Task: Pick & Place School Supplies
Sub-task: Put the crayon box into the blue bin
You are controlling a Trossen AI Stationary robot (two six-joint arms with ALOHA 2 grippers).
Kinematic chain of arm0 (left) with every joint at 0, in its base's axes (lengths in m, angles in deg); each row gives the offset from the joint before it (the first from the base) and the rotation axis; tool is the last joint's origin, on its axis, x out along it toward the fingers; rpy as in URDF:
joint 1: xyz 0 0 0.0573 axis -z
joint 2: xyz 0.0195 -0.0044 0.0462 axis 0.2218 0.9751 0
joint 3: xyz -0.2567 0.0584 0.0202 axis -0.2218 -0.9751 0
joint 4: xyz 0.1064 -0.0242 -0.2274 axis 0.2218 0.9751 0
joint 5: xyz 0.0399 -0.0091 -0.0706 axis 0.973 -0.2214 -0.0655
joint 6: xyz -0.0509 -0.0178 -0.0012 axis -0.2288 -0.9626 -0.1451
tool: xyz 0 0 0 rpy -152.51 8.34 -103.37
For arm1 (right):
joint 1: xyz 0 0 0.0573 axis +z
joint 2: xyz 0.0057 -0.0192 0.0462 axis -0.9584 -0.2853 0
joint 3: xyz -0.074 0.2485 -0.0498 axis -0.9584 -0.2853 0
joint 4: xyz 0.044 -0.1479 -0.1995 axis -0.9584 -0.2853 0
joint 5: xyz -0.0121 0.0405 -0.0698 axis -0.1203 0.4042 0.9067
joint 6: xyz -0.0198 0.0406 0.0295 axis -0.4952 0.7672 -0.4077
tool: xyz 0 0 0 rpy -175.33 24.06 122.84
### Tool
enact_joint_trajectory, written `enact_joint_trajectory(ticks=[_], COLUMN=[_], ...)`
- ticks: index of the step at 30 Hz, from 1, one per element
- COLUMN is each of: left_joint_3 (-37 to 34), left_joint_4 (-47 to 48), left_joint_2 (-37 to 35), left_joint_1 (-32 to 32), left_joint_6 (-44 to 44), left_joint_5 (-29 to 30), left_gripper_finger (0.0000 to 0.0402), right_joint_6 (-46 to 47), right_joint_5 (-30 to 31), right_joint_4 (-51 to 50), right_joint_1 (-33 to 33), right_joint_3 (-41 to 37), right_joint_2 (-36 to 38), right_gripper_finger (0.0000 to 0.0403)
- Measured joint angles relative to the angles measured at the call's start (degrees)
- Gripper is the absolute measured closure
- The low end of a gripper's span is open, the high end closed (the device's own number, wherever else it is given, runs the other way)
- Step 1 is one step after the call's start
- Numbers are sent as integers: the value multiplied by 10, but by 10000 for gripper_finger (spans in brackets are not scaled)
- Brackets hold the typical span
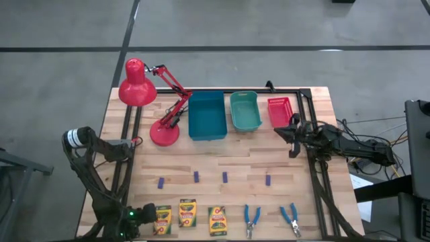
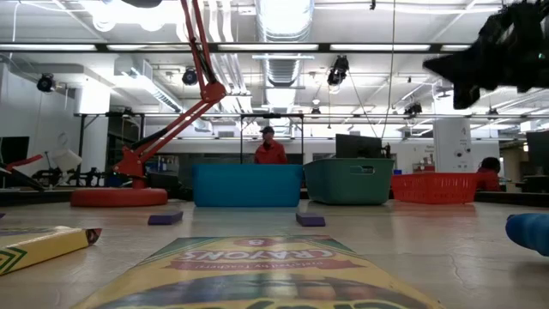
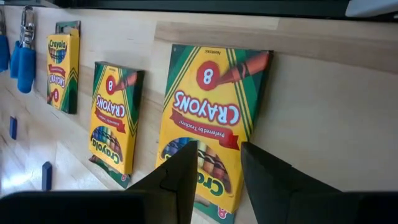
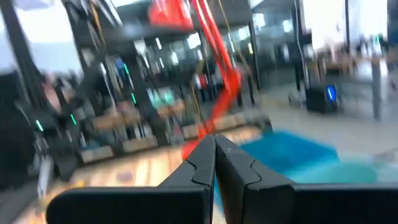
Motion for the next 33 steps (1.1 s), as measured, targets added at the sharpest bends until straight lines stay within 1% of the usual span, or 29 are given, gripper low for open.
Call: enact_joint_trajectory(ticks=[2,4,7,9,12,16,18,20,24,28,30,33], left_joint_3=[0,0,0,0,0,0,0,0,0,-1,-1,-1], left_joint_4=[0,0,0,0,0,0,0,0,0,0,0,0], left_joint_2=[0,0,0,0,0,0,0,0,0,0,0,0], left_joint_1=[0,0,0,0,0,0,0,0,0,0,0,0], left_joint_6=[0,0,0,0,0,0,0,0,0,0,0,0], left_joint_5=[0,0,0,0,0,0,0,0,0,0,0,0], left_gripper_finger=[273,273,273,273,273,273,273,273,273,273,273,273], right_joint_6=[-10,-6,55,110,139,102,79,46,-7,-52,-54,-14], right_joint_5=[-23,-73,-161,-190,-190,-171,-155,-161,-191,-191,-176,-126], right_joint_4=[44,74,74,58,42,43,44,44,45,44,46,72], right_joint_1=[0,0,1,5,18,20,20,20,26,65,91,131], right_joint_3=[0,0,2,5,14,55,93,139,245,336,369,407], right_joint_2=[-1,-3,-8,-21,-56,-121,-162,-208,-317,-443,-506,-592], right_gripper_finger=[394,394,394,394,394,394,394,394,394,394,394,394])
